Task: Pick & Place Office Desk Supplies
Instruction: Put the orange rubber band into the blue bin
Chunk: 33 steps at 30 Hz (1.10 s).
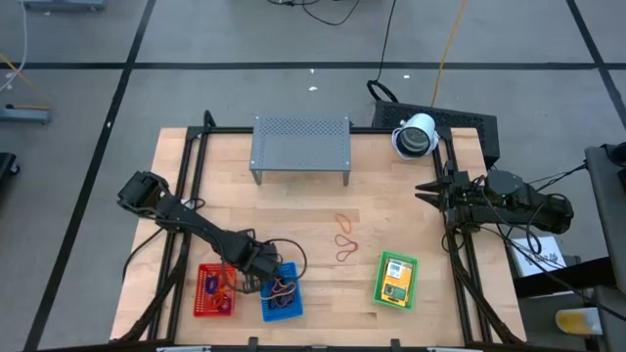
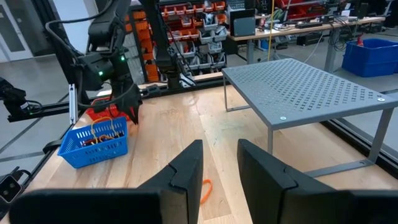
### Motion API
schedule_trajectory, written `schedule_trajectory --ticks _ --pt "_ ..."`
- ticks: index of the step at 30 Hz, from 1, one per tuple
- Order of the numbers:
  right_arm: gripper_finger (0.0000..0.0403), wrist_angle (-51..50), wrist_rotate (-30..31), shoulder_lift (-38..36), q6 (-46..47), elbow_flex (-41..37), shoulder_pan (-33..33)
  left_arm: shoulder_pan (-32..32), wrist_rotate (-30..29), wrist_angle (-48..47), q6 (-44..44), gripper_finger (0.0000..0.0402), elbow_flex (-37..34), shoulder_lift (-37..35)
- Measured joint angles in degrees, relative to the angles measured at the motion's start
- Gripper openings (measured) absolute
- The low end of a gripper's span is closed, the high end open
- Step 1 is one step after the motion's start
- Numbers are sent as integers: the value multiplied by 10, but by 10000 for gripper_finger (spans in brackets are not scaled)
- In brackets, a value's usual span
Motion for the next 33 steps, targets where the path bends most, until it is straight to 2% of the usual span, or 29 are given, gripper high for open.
schedule_trajectory --ticks 6,13,17,22,28,33 --pt "89 0 0 0 0 0 0 7 -11 -89 25 1 46 -4" --pt "89 0 0 0 0 0 0 26 -14 -196 40 0 81 -63" --pt "89 0 0 0 0 0 0 28 7 -228 23 0 109 -94" --pt "89 0 0 0 0 0 0 8 38 -300 -11 0 124 -87" --pt "89 0 0 0 0 0 0 -16 83 -313 -43 0 120 -72" --pt "89 0 0 0 0 0 0 -29 121 -265 -62 0 120 -49"
